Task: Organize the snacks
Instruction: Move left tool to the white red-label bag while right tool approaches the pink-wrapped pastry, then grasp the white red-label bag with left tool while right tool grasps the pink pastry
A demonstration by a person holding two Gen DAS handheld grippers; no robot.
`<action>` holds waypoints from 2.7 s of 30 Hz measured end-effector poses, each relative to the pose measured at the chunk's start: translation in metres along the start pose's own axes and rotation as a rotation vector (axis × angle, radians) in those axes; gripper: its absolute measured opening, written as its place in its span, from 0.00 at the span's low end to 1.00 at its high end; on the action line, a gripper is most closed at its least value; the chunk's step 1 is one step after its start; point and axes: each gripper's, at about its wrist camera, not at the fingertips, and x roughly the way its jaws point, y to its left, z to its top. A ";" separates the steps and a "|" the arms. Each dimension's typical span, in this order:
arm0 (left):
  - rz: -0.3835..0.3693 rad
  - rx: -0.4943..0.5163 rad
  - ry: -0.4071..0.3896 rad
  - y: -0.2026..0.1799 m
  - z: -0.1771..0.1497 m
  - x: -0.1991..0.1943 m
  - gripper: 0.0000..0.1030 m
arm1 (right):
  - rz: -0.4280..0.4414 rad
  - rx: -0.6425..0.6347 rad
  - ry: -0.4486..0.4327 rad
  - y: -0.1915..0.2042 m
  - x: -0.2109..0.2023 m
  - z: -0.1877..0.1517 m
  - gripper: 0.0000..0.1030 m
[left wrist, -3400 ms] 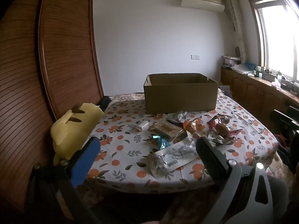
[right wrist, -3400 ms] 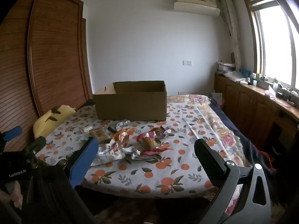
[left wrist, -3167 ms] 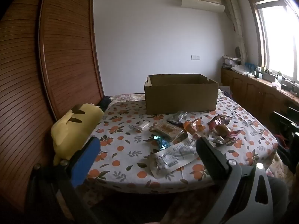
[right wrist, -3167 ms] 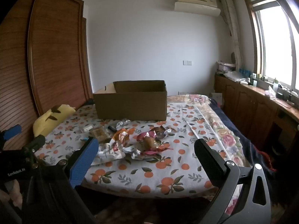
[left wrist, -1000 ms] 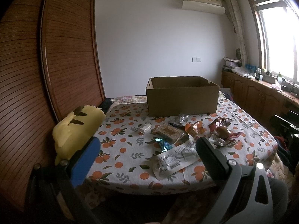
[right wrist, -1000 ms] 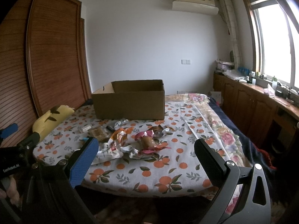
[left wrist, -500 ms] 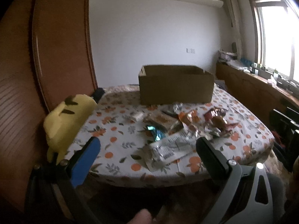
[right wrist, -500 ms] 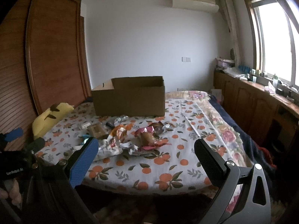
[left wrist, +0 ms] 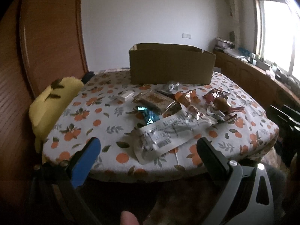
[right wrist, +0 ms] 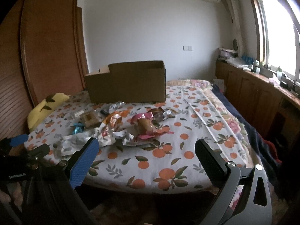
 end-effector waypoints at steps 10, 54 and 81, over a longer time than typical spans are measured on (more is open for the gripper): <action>-0.072 0.049 -0.029 0.002 0.021 0.035 1.00 | 0.031 -0.023 0.039 0.002 0.041 0.001 1.00; -0.455 0.554 0.383 -0.044 0.049 0.147 1.00 | 0.111 -0.219 0.234 -0.021 0.127 0.041 1.00; -0.562 0.242 0.247 0.013 0.064 0.118 0.63 | 0.366 -0.154 0.516 -0.015 0.197 0.050 0.57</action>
